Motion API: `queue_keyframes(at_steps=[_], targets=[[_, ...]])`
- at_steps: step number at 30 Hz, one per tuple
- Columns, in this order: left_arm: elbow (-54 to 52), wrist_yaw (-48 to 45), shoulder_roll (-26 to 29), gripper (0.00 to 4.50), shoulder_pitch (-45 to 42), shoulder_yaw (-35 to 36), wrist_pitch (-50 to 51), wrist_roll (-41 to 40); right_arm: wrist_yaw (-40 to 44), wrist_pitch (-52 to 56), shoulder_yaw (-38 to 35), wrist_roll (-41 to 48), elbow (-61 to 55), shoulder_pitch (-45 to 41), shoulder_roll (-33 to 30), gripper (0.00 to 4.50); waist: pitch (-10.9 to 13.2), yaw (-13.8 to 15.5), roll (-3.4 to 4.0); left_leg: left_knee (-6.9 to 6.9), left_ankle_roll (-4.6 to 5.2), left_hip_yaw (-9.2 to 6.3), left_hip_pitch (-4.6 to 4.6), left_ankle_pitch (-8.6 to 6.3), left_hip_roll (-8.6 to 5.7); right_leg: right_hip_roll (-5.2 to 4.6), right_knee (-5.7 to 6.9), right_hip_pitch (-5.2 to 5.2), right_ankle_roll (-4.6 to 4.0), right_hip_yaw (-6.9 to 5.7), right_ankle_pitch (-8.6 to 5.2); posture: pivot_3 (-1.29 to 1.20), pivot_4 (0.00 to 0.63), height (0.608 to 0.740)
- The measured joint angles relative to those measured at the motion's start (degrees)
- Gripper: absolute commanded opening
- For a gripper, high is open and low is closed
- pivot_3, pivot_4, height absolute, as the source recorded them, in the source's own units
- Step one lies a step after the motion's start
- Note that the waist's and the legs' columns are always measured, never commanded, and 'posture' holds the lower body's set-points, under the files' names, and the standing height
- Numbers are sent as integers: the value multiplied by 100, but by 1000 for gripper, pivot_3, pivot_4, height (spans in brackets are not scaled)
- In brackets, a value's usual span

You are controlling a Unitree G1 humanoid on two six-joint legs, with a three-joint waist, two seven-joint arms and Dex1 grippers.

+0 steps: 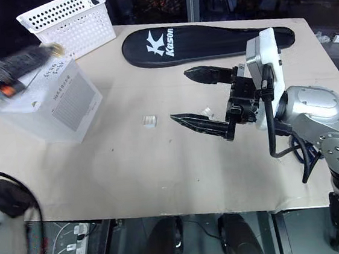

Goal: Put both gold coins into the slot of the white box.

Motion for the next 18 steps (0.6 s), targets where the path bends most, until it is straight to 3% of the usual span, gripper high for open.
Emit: queue_keyframes(at_steps=[10,18], targets=[[2959,-2198,968,51,-1535,-3060,-3080,2640,199,-470,223,-613,134,218,298,4500,3,0,3,-4,1,8,-11,0,1,2,4,-15,-4,2,-2,0,150,726],[4376,-3122,936,51,-1927,-3685,-4083,3915,238,-582,338,-916,208,310,341,4500,5,5,0,4,1,9,-42,0,5,0,1,-39,-3,1,-2,0,150,726]])
